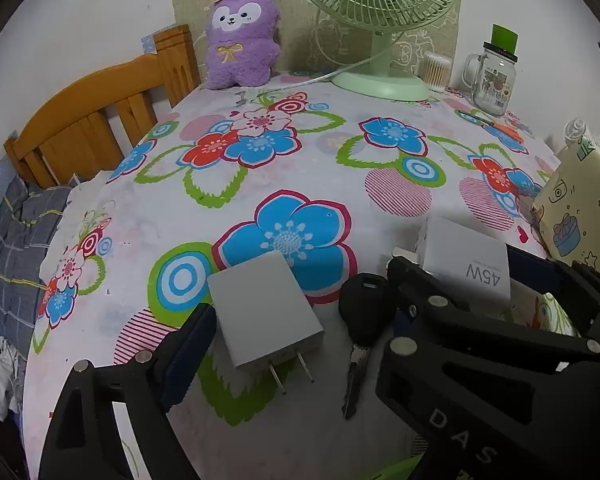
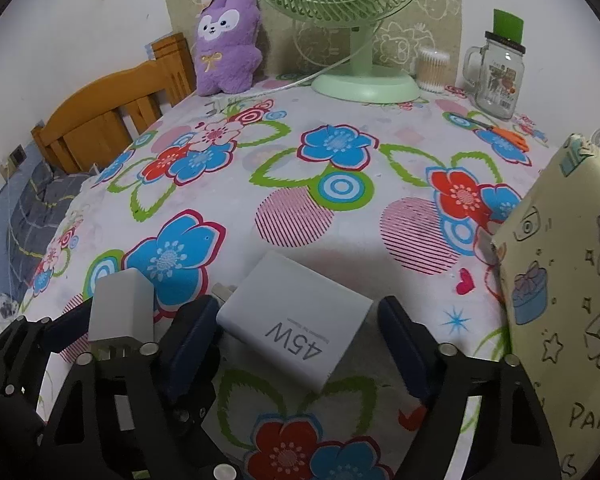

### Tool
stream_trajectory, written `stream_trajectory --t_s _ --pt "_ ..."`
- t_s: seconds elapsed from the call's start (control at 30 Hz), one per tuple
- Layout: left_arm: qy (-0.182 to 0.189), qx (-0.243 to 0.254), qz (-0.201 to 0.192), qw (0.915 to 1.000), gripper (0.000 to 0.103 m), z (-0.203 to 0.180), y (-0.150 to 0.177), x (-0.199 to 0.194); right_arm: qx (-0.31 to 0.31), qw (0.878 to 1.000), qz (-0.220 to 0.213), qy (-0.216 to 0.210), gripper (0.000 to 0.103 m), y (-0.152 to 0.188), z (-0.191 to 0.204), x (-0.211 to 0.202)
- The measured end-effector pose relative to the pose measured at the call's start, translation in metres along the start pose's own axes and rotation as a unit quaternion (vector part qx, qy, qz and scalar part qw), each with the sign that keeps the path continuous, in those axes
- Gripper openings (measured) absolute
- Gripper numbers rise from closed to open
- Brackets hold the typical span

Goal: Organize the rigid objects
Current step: 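Close the right gripper on the large wall charger while the left gripper closes on the cube charger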

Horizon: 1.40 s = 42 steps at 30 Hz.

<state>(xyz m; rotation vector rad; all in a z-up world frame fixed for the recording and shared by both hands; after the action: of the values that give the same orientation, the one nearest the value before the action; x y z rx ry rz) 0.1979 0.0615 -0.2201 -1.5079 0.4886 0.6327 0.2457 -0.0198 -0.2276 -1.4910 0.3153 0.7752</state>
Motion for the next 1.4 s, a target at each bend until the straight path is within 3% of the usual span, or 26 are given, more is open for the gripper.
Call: stream_trajectory --t_s 0.1,0.53,0.67,1.03,1.4 --pt "0.0 0.0 0.0 1.0 0.093 0.0 0.0 0.001 -0.005 1.0 -0.001 -0.003 0.076 -0.001 0.001 0.001" --pt "-0.003 0.007 -0.013 0.9999 0.092 0.003 -0.006 -0.006 -0.001 1.0 -0.012 0.016 0.075 -0.007 -0.007 -0.009" --pt "-0.02 0.006 -0.019 0.9996 0.089 0.01 -0.01 -0.008 -0.007 1.0 -0.018 0.023 0.075 -0.011 -0.006 -0.014" --pt "-0.015 -0.027 0.007 0.9995 0.064 0.027 -0.005 0.001 -0.007 0.999 -0.021 0.031 0.075 -0.013 -0.003 -0.019" --pt "-0.008 -0.029 -0.008 0.9995 0.046 0.02 -0.002 -0.005 -0.01 0.999 -0.01 0.036 0.075 -0.007 -0.004 -0.02"
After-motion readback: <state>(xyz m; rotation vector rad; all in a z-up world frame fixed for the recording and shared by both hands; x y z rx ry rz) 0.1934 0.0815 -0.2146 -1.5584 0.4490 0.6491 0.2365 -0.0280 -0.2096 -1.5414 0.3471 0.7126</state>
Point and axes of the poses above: each gripper's, at about its wrist camera, not at the fingertips, and x roughly the way its jaws point, z to its left, y to its underside, the point moved 8 cm from there along x, roughly the way its jaws point, and after that the axes turned 12 degrees about -z, right-handed, at the moved point
